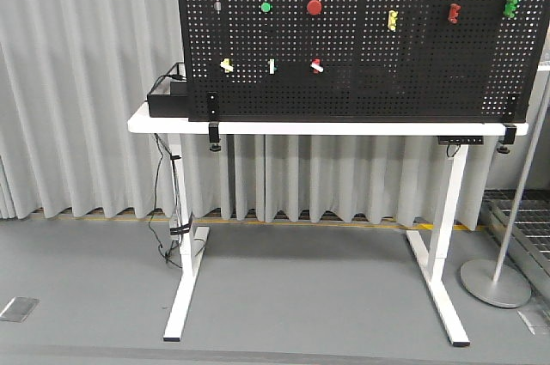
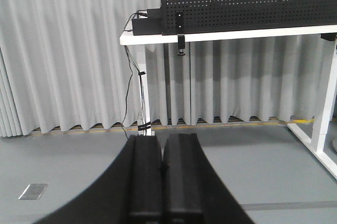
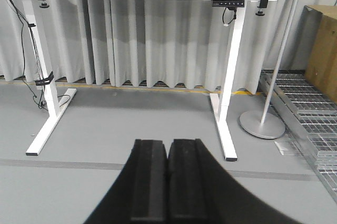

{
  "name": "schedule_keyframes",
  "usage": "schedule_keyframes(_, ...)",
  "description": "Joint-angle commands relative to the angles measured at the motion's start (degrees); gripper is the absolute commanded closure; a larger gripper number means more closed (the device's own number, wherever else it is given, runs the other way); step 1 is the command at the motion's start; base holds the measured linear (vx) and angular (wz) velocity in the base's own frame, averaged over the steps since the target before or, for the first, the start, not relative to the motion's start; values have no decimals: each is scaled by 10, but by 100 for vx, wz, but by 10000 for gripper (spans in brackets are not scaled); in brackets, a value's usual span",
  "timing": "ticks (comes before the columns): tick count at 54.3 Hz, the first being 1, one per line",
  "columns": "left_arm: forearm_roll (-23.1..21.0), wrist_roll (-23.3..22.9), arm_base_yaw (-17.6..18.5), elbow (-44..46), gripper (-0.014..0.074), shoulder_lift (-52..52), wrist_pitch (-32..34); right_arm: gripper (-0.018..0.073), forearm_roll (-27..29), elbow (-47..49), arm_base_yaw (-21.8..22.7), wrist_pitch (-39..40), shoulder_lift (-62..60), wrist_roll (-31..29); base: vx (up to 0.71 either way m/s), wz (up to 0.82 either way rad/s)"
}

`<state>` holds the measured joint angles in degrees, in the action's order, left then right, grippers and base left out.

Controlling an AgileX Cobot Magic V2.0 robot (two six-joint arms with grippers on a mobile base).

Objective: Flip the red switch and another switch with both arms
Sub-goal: 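Drive the base forward toward the black pegboard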

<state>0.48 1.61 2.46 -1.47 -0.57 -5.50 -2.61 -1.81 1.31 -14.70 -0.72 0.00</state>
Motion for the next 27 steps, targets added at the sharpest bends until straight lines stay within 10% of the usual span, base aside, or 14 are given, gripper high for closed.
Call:
schedule_keyframes(1, -5, -6, -1, -11, 594, -5, 47, 564, -1, -3, 0, 49, -4, 0, 0, 0)
schedule_keyframes(27, -5, -6, -1, -11, 594, -5, 47, 564, -1, -3, 0, 49, -4, 0, 0, 0)
